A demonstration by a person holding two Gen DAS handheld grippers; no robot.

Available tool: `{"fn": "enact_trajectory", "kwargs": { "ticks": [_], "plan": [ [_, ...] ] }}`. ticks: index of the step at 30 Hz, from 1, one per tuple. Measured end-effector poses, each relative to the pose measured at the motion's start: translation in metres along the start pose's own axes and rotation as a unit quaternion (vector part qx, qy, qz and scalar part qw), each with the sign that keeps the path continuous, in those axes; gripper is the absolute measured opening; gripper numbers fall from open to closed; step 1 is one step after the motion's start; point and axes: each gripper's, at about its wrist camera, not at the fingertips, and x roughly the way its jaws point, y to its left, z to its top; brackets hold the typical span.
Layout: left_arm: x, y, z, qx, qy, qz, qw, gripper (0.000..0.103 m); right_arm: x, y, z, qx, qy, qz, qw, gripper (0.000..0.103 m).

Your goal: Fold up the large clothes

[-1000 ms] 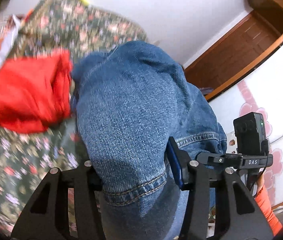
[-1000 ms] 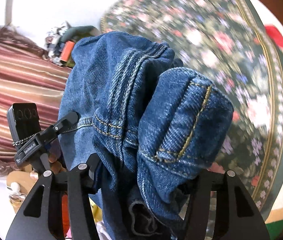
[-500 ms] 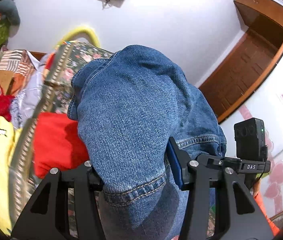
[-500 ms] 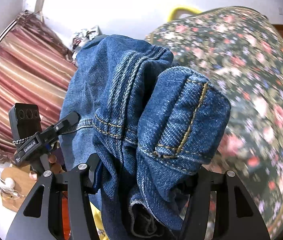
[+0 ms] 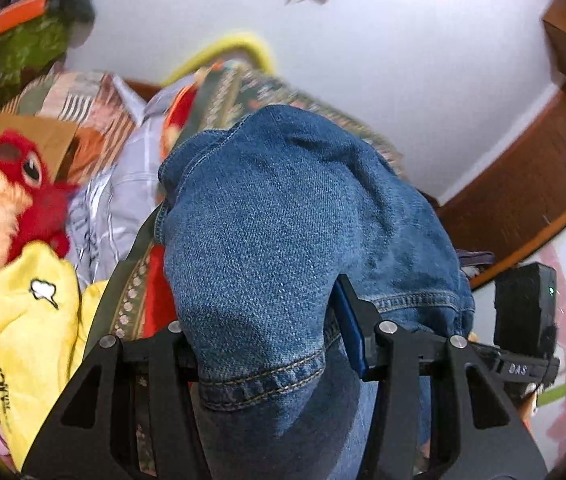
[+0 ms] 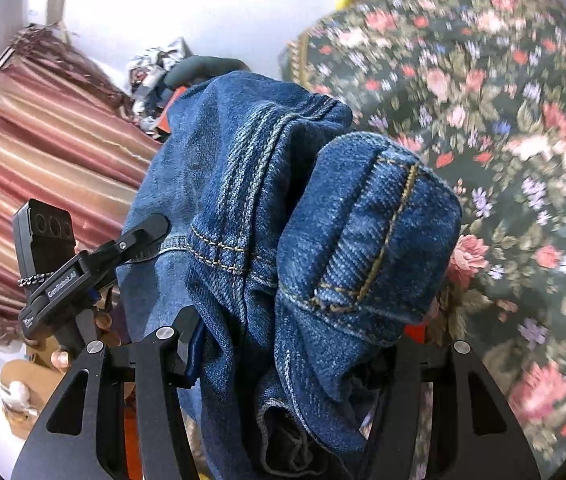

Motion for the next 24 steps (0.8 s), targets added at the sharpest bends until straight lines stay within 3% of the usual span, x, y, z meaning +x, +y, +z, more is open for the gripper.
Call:
{"fn": "enact_trajectory", "kwargs": {
  "ticks": [4, 6, 8, 12, 17, 21, 24],
  "plan": [
    [0.058, 0.037, -0.011, -0.027, 0.047, 0.039, 0.9977, 0.053, 0.044, -0.040, -0.002, 0.047, 0.019, -0.023, 0.998, 0.053],
    [0.082, 0.052, -0.018, -0.034, 0.060, 0.076, 0.9947, 0.057, 0.066, -0.060, -0.008, 0.064, 0.039, -0.042, 0.996, 0.057],
    [0.094, 0.060, -0.024, -0.039, 0.071, 0.090, 0.9927, 0.065, 0.073, -0.070, -0.013, 0.071, 0.050, -0.049, 0.995, 0.063],
    [0.082, 0.055, -0.030, -0.026, 0.061, 0.096, 0.9932, 0.073, 0.059, -0.072, -0.018, 0.054, 0.048, -0.058, 0.996, 0.067],
    [0.058, 0.028, -0.050, 0.028, 0.050, 0.133, 0.9894, 0.075, 0.025, -0.053, -0.038, -0.016, 0.027, -0.132, 0.991, 0.078],
    [0.035, 0.015, -0.073, 0.058, 0.038, 0.151, 0.9861, 0.095, 0.004, -0.047, -0.056, -0.054, 0.006, -0.178, 0.982, 0.082],
    [0.024, 0.011, -0.094, 0.077, 0.042, 0.164, 0.9826, 0.096, -0.011, -0.050, -0.070, -0.056, -0.002, -0.203, 0.978, 0.083]
  ]
}}
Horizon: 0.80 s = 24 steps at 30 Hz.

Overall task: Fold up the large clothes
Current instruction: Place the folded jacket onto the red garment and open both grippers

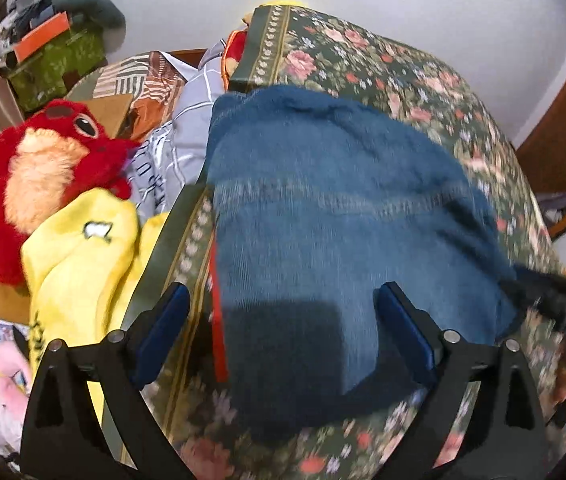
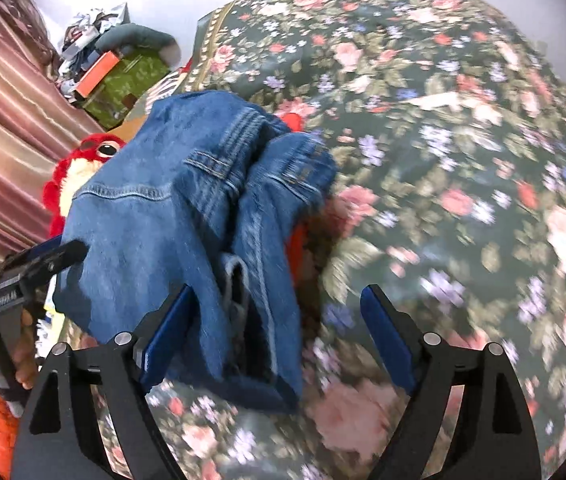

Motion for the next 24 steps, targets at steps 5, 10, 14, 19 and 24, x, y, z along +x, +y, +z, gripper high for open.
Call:
{"fn": "enact_trajectory", "kwargs": {
  "ticks": [5, 10, 14, 19, 24],
  "plan": [
    [-0.015, 0.002, -0.033, 0.003, 0.012, 0.013, 0.9998, 0.097, -0.008, -0.004, -0.012, 0.001, 0.010, -0.011, 1.000, 0.083],
    [-0.039, 0.001, -0.047, -0.014, 0.002, 0.027, 0.9995, 0.097, -0.035, 0.013, -0.022, -0.023, -0.008, -0.008, 1.000, 0.083],
    [-0.083, -0.010, -0.052, -0.015, -0.041, 0.023, 0.9988, 0.097, -0.075, 0.033, -0.027, -0.040, -0.053, 0.007, 0.998, 0.083],
    [-0.164, -0.031, -0.060, -0.004, -0.127, 0.000, 0.9919, 0.097, -0.142, 0.066, -0.037, -0.070, -0.136, 0.032, 0.988, 0.083],
    [-0.245, -0.056, -0.079, 0.015, -0.225, -0.020, 0.9741, 0.097, -0.208, 0.094, -0.059, -0.094, -0.217, 0.072, 0.969, 0.083]
  ]
}}
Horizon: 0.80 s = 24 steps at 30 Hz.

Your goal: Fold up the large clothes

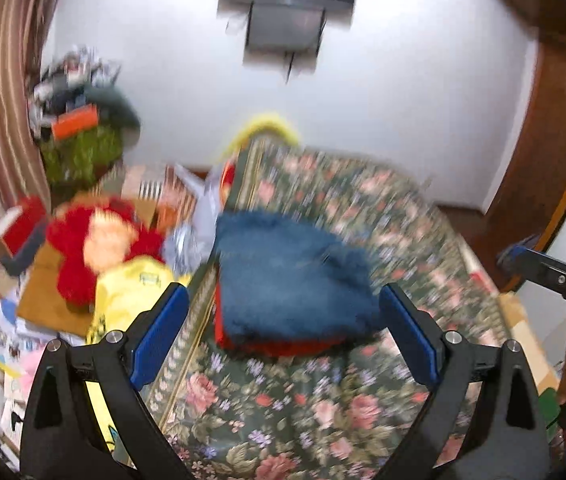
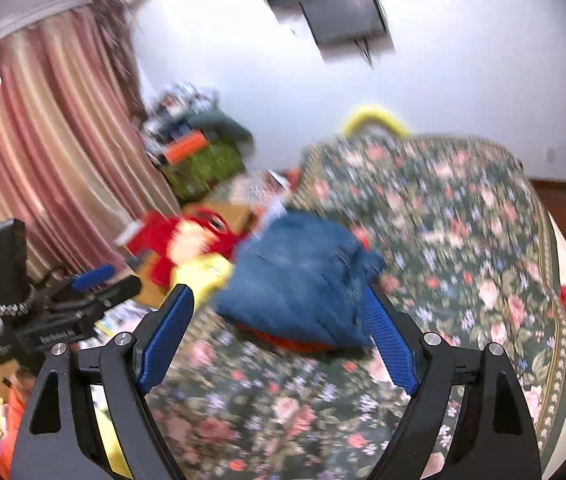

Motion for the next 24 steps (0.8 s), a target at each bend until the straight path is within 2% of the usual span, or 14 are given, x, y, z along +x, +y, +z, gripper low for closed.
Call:
{"fn": "enact_trajectory", "kwargs": {
  "ticks": [2, 5, 8, 13, 16, 21, 22, 24],
  "plan": [
    [-0.037, -0.013, 0.003, 0.005, -0.046, -0.016, 0.9988, 0.097, -0.025, 0.014, 0.002, -0.007, -0.036, 0.018, 0.999, 0.083],
    [-0.074, -0.025, 0.002, 0.008, -0.089, -0.035, 0.9954, 0.097, -0.058, 0.032, 0.000, -0.023, -0.084, 0.023, 0.996, 0.083],
    [-0.113, -0.038, -0.006, 0.018, -0.140, -0.033, 0.9894, 0.097, -0.092, 0.053, -0.008, -0.048, -0.141, 0.025, 0.989, 0.083],
    [-0.152, -0.050, -0.025, 0.022, -0.197, -0.022, 0.9799, 0.097, -0.124, 0.074, -0.027, -0.073, -0.205, 0.019, 0.976, 0.083],
    [-0.166, -0.055, -0.039, 0.027, -0.215, -0.018, 0.9760, 0.097, -0.133, 0.082, -0.039, -0.076, -0.229, 0.002, 0.970, 0.084],
    [-0.171, -0.064, -0.053, 0.036, -0.224, 0.012, 0.9737, 0.099, -0.132, 0.085, -0.049, -0.076, -0.240, -0.025, 0.968, 0.101],
    [-0.172, -0.064, -0.054, 0.034, -0.226, 0.017, 0.9733, 0.103, -0.133, 0.085, -0.051, -0.076, -0.240, -0.031, 0.967, 0.103],
    [-0.175, -0.065, -0.058, 0.028, -0.230, 0.023, 0.9725, 0.103, -0.134, 0.085, -0.053, -0.074, -0.243, -0.045, 0.966, 0.103]
  ]
}}
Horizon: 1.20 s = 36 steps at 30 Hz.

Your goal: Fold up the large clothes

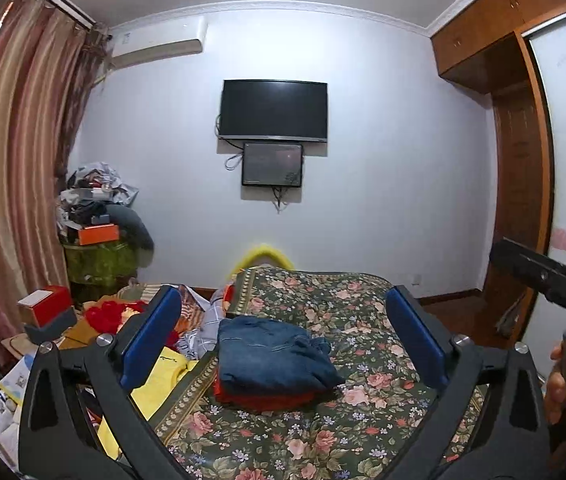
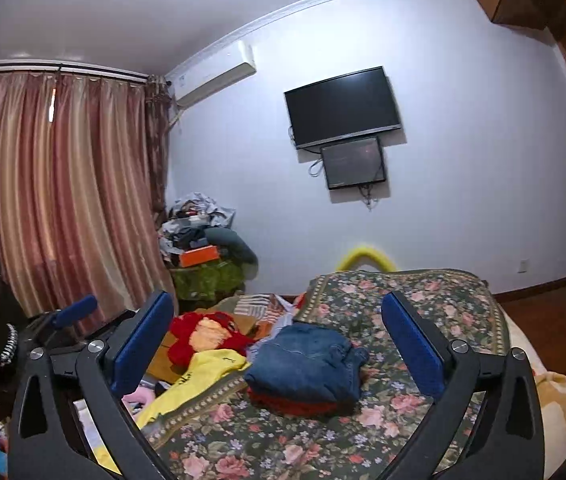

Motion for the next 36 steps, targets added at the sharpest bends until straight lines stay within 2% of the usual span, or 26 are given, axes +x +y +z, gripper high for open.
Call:
{"fn": "enact_trajectory", "kwargs": {
  "ticks": [10, 36],
  "plan": [
    [-0.003, 0.001, -0.004, -0.006, 0.005, -0.010, 0.9999, 0.103, -0.005, 0.000, 0.000, -0.009, 0.011, -0.019, 1.000, 0.103],
    [0.005, -0.002, -0.012, -0.005, 0.026, -0.009, 0.9996, 0.103, -0.005, -0.003, -0.006, -0.011, 0.033, -0.023, 0.999, 0.103]
  ]
}}
